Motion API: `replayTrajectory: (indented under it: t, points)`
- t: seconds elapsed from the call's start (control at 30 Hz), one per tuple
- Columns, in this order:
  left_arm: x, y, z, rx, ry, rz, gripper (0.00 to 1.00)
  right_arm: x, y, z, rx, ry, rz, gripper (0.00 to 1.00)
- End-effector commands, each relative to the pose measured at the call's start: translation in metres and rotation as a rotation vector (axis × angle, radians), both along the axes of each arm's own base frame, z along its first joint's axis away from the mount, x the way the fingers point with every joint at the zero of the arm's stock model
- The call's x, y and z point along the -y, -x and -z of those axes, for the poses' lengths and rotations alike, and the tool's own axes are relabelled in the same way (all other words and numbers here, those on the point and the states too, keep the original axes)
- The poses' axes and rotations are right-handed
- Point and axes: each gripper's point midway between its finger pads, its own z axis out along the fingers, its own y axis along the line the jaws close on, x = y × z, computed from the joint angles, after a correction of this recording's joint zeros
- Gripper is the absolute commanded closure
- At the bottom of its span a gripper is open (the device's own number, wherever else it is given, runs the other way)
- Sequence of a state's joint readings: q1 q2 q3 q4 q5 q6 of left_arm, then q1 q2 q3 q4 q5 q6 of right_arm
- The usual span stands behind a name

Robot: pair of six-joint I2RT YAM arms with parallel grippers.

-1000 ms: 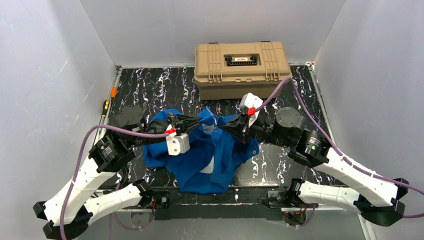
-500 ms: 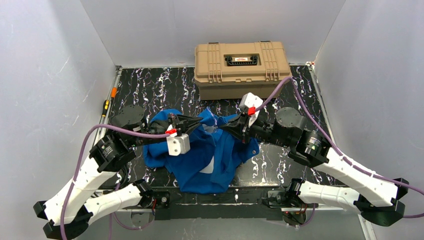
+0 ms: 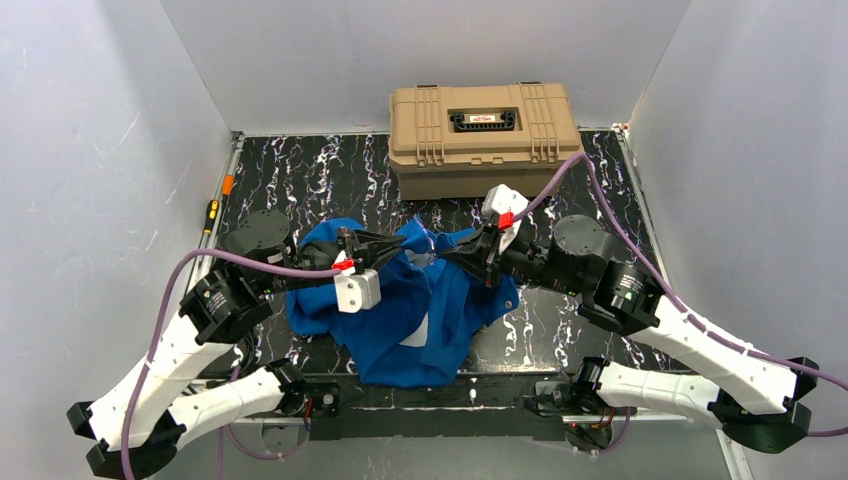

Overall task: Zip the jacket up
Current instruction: Insert the zipper into the jacket.

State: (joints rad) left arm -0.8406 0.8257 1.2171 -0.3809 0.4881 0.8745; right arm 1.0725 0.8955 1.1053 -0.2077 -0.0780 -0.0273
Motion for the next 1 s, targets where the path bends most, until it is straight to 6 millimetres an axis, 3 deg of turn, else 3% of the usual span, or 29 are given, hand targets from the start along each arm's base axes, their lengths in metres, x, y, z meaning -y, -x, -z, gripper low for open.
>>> replayTrajectory:
  t: [0.0,0.37,0.7,0.97]
  points:
    - [0.000,0.005,-0.002,0.019,0.004,0.031,1.00,0.008,0.003,-0.052,0.060,-0.144,0.009,0.99]
    - [0.000,0.007,0.001,0.022,-0.007,0.040,1.00,0.008,0.003,-0.049,0.052,-0.136,0.007,0.99]
    - [0.002,0.003,-0.031,0.018,0.081,0.015,1.00,0.004,0.003,-0.040,0.043,-0.110,-0.003,0.99]
    - [0.000,0.005,-0.017,0.014,0.057,0.020,1.00,0.006,0.004,-0.041,0.040,-0.113,-0.002,0.99]
